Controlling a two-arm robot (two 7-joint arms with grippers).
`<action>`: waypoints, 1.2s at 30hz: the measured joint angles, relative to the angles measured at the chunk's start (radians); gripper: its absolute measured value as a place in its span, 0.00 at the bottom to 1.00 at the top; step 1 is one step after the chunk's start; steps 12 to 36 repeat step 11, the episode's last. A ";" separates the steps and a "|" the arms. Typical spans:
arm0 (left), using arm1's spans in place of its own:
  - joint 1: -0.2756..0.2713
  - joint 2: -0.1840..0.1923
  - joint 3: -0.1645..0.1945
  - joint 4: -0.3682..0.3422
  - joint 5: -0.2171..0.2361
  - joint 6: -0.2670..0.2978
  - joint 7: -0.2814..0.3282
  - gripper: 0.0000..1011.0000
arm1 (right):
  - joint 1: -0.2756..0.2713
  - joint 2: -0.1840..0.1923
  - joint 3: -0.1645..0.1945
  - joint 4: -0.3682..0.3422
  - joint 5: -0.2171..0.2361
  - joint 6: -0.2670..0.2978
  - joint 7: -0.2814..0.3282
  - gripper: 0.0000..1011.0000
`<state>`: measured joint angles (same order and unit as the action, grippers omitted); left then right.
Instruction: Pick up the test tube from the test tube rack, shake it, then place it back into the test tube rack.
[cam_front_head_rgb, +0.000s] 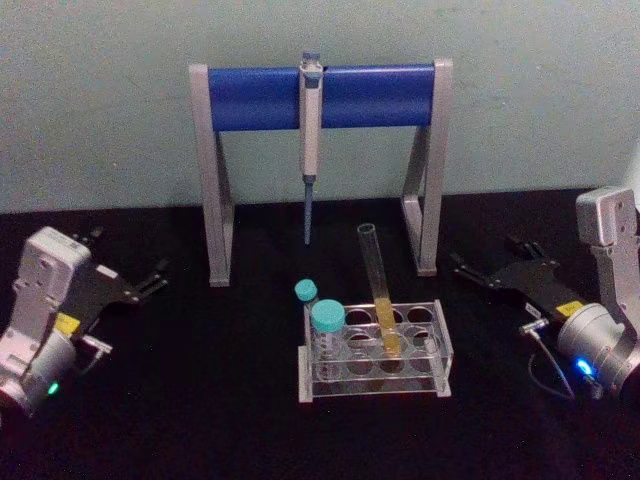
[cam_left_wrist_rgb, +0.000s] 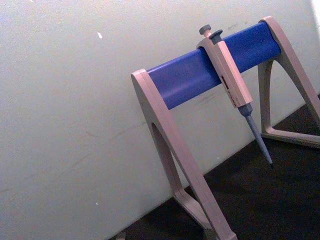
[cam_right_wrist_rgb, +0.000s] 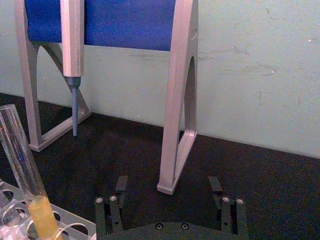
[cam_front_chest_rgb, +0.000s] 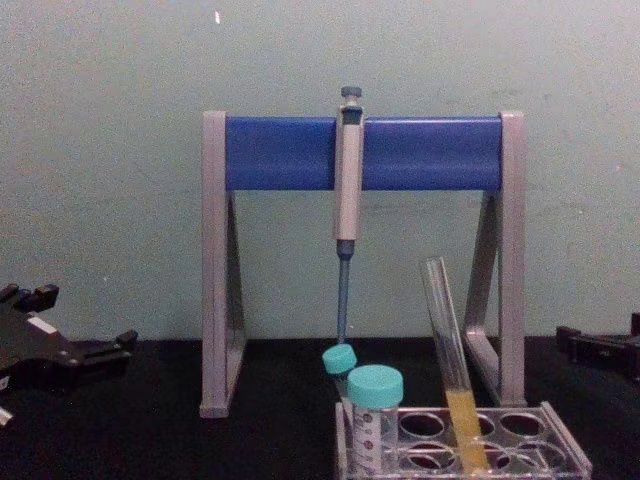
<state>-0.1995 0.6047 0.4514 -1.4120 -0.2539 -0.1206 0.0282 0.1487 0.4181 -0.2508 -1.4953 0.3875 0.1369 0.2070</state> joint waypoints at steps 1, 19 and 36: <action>0.000 0.000 0.000 0.000 0.000 0.000 0.000 0.99 | 0.000 0.000 0.000 0.000 0.000 0.000 0.000 0.99; 0.000 0.000 0.000 0.000 0.000 0.000 0.000 0.99 | 0.000 0.000 0.000 0.000 0.000 0.000 0.000 0.99; 0.000 0.000 0.000 0.000 0.000 0.000 0.000 0.99 | 0.000 0.000 0.000 0.000 0.000 0.000 0.000 0.99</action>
